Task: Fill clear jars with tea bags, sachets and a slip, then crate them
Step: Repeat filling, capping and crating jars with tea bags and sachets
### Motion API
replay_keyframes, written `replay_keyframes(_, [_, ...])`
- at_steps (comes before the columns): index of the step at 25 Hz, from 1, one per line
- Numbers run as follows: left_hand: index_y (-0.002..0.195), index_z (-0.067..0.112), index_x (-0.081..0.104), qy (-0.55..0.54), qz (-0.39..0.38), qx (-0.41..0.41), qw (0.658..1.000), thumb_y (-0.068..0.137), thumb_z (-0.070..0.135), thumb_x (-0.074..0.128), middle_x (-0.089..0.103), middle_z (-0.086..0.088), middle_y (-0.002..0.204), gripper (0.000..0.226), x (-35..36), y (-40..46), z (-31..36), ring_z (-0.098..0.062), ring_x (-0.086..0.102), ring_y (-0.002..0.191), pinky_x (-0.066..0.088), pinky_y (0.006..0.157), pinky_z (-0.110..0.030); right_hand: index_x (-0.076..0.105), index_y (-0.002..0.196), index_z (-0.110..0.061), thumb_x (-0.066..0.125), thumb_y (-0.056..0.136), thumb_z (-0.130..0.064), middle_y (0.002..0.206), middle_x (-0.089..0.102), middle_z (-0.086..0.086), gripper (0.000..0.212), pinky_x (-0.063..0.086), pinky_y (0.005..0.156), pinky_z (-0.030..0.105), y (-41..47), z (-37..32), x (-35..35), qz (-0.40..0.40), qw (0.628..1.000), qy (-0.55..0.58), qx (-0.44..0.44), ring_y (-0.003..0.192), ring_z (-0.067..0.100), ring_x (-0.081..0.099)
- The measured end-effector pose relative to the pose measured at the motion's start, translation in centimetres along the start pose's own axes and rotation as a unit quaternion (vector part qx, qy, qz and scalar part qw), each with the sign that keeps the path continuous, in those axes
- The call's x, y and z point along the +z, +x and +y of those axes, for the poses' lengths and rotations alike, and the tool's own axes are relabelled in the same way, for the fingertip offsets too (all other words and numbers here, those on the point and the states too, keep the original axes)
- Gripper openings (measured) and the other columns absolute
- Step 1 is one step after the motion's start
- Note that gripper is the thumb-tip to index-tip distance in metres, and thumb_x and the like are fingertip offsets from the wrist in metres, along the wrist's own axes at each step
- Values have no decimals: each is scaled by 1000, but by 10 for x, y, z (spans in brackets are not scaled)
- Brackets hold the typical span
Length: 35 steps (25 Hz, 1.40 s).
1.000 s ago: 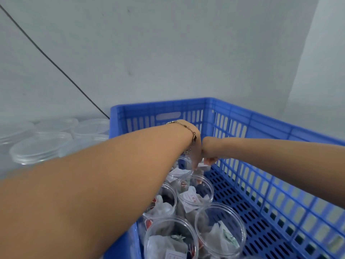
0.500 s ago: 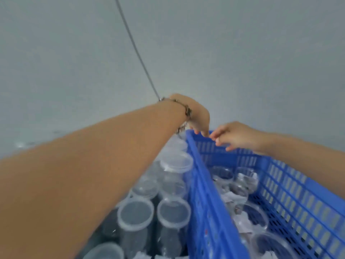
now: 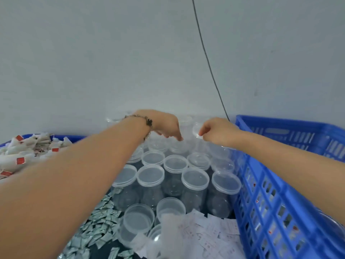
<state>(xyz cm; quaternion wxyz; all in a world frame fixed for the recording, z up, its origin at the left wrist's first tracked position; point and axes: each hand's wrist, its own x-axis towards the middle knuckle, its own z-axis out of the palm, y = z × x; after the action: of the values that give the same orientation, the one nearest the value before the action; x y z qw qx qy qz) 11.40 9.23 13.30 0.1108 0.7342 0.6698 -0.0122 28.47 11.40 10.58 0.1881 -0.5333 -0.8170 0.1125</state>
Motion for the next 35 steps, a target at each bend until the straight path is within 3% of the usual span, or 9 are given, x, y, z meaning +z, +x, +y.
replay_keyframes(3, [136,8,45,-56,43,3,998,84,45,69,50,-9,138,68,51,23,-4,-27,49,123,37,92,-31,62,110,-3,53,87,-13,111,64,12,27,44,64,33,9,1,11,24,981,-193,3,100,28,60])
replay_keyframes(5, [137,4,37,-128,59,15,990,77,46,76,44,-14,138,83,83,43,3,-30,47,122,38,88,-33,57,110,-5,56,90,-24,112,60,12,28,38,65,32,17,1,18,21,964,-265,24,100,29,57])
replay_keyframes(11, [137,3,27,-405,172,23,897,78,24,75,41,-16,137,79,107,93,33,-35,49,121,43,92,-37,58,100,-5,46,93,-10,106,60,12,15,36,67,28,26,-1,38,-4,946,-316,73,85,22,50])
replay_keyframes(15, [129,5,39,-420,220,20,880,79,28,73,54,-13,128,65,104,78,25,-32,55,115,46,87,-37,59,99,-5,43,96,-16,104,61,12,19,42,65,30,14,-20,34,19,953,-295,69,86,23,55])
replay_keyframes(19, [141,9,32,-404,275,18,872,66,50,81,49,-7,135,99,106,4,-17,-24,53,118,40,82,-27,62,109,-15,53,83,-61,111,61,5,53,48,78,35,-18,-69,35,109,981,-158,24,97,24,58])
replay_keyframes(22, [143,4,27,-391,326,-12,861,64,47,84,49,-9,135,107,123,-61,-44,-21,49,123,36,85,-21,49,130,-25,51,73,-73,125,59,5,75,41,78,33,-49,-111,54,41,992,-116,24,110,27,56])
replay_keyframes(26, [145,4,28,-372,327,-36,868,61,40,87,42,-10,141,108,164,-139,-61,-21,39,131,30,98,-21,47,130,-31,49,76,-71,123,61,5,67,36,71,31,-111,-143,85,-15,989,-141,-28,110,28,55])
replay_keyframes(31, [112,21,56,-404,294,-8,866,57,33,91,60,2,106,66,218,-209,-73,-7,57,103,49,84,-24,39,135,-34,45,64,-81,126,54,5,86,37,84,36,-180,-155,119,-77,983,-155,-53,119,28,42])
replay_keyframes(35, [115,28,37,-435,266,-83,856,42,58,75,55,10,109,87,266,-239,-72,-10,60,93,50,72,-26,27,142,-36,53,62,-77,129,44,3,94,39,94,37,-208,-154,153,-147,983,-99,-54,124,26,38])
